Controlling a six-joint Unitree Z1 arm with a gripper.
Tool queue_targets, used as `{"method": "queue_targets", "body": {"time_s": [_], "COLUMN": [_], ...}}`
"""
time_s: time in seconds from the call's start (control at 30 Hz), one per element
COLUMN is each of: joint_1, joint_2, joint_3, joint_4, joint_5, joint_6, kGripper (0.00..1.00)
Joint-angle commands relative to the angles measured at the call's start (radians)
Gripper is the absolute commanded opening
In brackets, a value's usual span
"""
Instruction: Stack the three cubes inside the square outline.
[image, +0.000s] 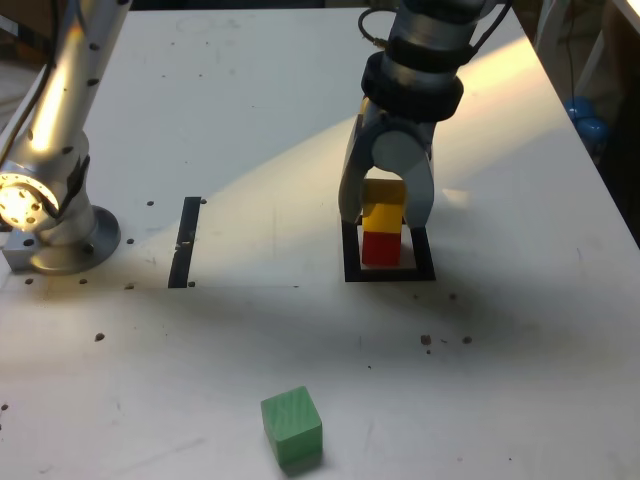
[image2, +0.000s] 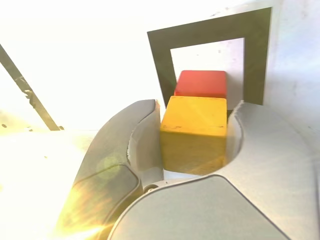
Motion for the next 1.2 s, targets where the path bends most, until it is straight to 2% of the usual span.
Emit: {"method": "queue_targets", "body": {"time_s": [0.0,0.07,0.3,0.5,0.7,0.93,1.07,1.17], "joint_1": [0.002,0.002,-0.002,-0.058,-0.183,-0.393,-0.48,-0.519], "joint_2": [-0.003,-0.011,-0.049,-0.121,-0.181,-0.192,-0.184,-0.178], "joint_3": [0.007,0.015,0.032,0.037,0.082,0.105,0.105,0.13], "joint_4": [-0.002,-0.003,-0.005,0.0,0.002,-0.021,-0.068,-0.115], "joint_5": [-0.002,-0.003,0.006,0.066,0.107,0.146,0.147,0.132], "joint_6": [0.002,0.002,0.002,0.017,0.047,0.063,0.093,0.106], "kGripper": [0.95,1.0,1.0,1.0,1.0,0.97,0.97,0.97]}}
